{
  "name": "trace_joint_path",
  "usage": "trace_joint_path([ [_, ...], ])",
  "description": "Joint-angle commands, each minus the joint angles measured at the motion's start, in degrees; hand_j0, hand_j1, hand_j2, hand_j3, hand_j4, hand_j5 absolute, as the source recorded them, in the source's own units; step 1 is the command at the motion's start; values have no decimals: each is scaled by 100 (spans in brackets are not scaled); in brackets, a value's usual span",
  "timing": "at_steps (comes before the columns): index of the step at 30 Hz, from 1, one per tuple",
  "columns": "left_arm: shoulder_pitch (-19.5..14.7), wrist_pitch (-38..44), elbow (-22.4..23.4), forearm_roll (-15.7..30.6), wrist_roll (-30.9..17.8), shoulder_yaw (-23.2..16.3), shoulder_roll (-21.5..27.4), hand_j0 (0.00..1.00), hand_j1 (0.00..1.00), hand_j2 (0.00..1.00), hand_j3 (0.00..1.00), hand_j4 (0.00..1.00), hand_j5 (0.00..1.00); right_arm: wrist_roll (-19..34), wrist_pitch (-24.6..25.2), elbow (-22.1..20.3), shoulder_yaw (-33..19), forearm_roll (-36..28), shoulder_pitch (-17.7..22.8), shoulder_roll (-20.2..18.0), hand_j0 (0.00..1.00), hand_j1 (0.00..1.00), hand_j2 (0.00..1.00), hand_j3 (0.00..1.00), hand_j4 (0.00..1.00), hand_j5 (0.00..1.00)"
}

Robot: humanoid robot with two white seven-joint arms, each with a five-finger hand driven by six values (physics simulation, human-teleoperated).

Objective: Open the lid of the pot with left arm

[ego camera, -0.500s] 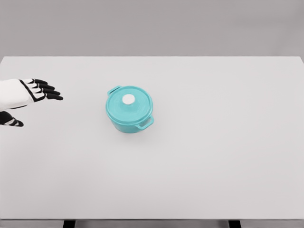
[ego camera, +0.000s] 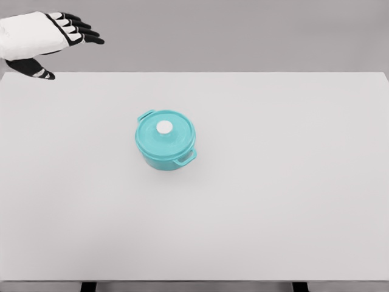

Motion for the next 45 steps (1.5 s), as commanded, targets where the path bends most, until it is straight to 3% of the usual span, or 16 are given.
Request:
trace_joint_path([
  [1, -35, 0, 457, 109, -1, -1166, -362, 100, 100, 100, 100, 100, 100, -1, -1, -1, -2, -8, 0, 0, 100, 100, 100, 100, 100, 100],
  [3, -273, 0, 439, 48, -1, -1219, -423, 100, 100, 100, 100, 100, 100, 8, -1, -1, -2, -8, 0, 0, 100, 100, 100, 100, 100, 100],
  [6, -264, 0, 431, -137, -1, -1236, -1055, 100, 100, 100, 100, 100, 100, -1, -9, -36, 7, 1, -26, 0, 100, 100, 100, 100, 100, 100],
  [8, -211, 0, 422, -181, -1, -1254, -1222, 100, 100, 100, 100, 100, 100, 8, -1, 8, 25, -8, -26, 0, 100, 100, 100, 100, 100, 100],
  [12, -273, 0, 395, -277, -1, -1676, -1372, 100, 100, 100, 100, 100, 100, 8, -1, -10, -10, 1, -18, 0, 100, 100, 100, 100, 100, 100],
  [16, -255, 0, 395, -541, -1, -1693, -1530, 100, 100, 100, 100, 100, 100, 8, -1, -1, 16, 1, -18, 0, 100, 100, 100, 100, 100, 100],
  [22, -185, 0, 44, -533, -1, -1693, -1522, 100, 100, 100, 100, 100, 100, 8, -1, -1, 7, -8, -18, 0, 100, 100, 100, 100, 100, 100],
  [33, -176, 0, -18, -541, -1, -1939, -1513, 100, 100, 100, 100, 100, 100, 8, -1, -1, 7, -8, -18, 0, 100, 100, 100, 100, 100, 100],
  [45, -202, 0, 0, -752, -1, -1922, -1522, 100, 100, 100, 100, 100, 100, 8, -1, -1, 7, -8, -18, 0, 100, 100, 100, 100, 100, 100],
])
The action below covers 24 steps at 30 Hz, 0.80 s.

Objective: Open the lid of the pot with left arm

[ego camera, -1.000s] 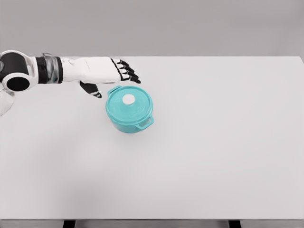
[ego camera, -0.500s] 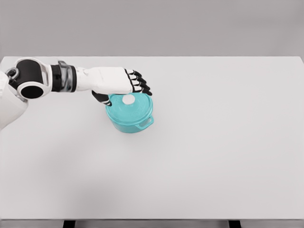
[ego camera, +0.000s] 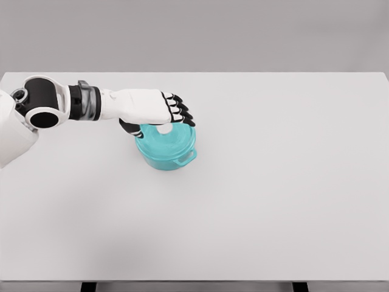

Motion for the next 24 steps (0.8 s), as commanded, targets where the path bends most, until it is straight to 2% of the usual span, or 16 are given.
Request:
trace_joint_path([
  [1, 9, 15, 2, -47, 3, 10, -8, 100, 100, 100, 100, 100, 100, 0, -1, -1, -1, -7, 0, 0, 100, 100, 100, 100, 100, 100],
  [15, -44, 15, 11, -65, 3, 10, -26, 100, 100, 100, 100, 100, 100, 0, -1, -1, -1, 2, 0, 0, 100, 100, 100, 100, 100, 100],
  [17, -44, 15, 20, -214, 3, 10, -43, 100, 100, 100, 100, 100, 100, 0, -1, -1, -1, -7, 0, 0, 100, 100, 100, 100, 100, 100],
  [24, -53, 15, 37, -302, 3, 10, -123, 100, 100, 100, 100, 100, 100, 0, -1, -1, -1, -7, 0, 0, 100, 100, 100, 100, 100, 100],
])
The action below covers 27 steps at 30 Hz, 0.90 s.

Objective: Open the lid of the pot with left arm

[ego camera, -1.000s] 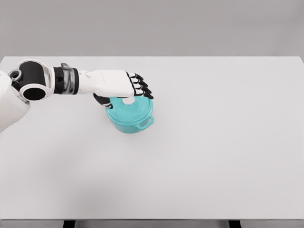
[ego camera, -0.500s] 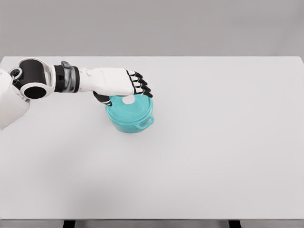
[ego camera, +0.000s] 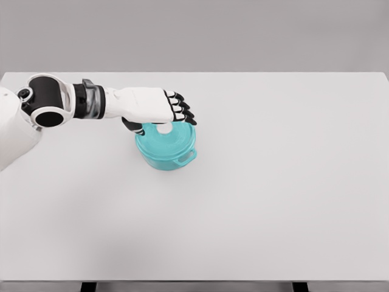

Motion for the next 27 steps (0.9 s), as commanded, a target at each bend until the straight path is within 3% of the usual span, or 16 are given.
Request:
trace_joint_path([
  [1, 0, 15, 7, -7, 3, 6, -4, 100, 100, 100, 100, 100, 100, 0, -1, 0, -1, -5, 0, 0, 100, 100, 100, 100, 100, 100],
  [14, 35, 15, 24, 11, 3, 32, -13, 91, 91, 91, 91, 91, 91, 0, -1, 0, -1, -5, 0, 0, 100, 100, 100, 100, 100, 100],
  [27, 44, 15, 42, -7, 3, 15, -100, 88, 88, 88, 88, 88, 88, 0, -1, 0, -1, 4, 0, 0, 100, 100, 100, 100, 100, 100],
])
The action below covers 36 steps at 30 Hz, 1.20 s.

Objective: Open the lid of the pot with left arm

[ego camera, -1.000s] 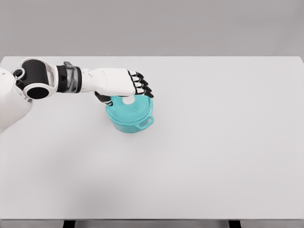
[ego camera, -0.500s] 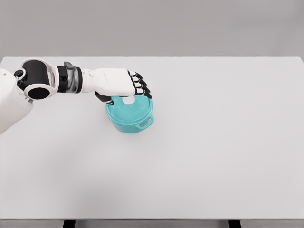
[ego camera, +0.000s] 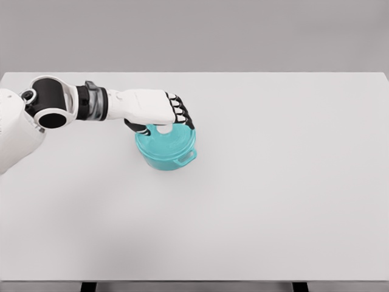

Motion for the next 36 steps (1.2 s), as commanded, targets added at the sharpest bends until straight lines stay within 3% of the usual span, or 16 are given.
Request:
trace_joint_path([
  [1, 0, 15, 5, 17, 3, 5, -31, 86, 86, 86, 86, 86, 86, 0, -1, -1, -1, -6, 0, 0, 100, 100, 100, 100, 100, 100],
  [23, 35, 15, 14, 8, 3, -12, 4, 84, 84, 84, 84, 84, 84, 0, -1, -1, -1, 3, 0, 0, 100, 100, 100, 100, 100, 100],
  [36, 79, 15, 14, 8, 3, -21, -4, 73, 73, 73, 73, 73, 73, 0, -1, -1, -1, -6, 0, 0, 100, 100, 100, 100, 100, 100],
])
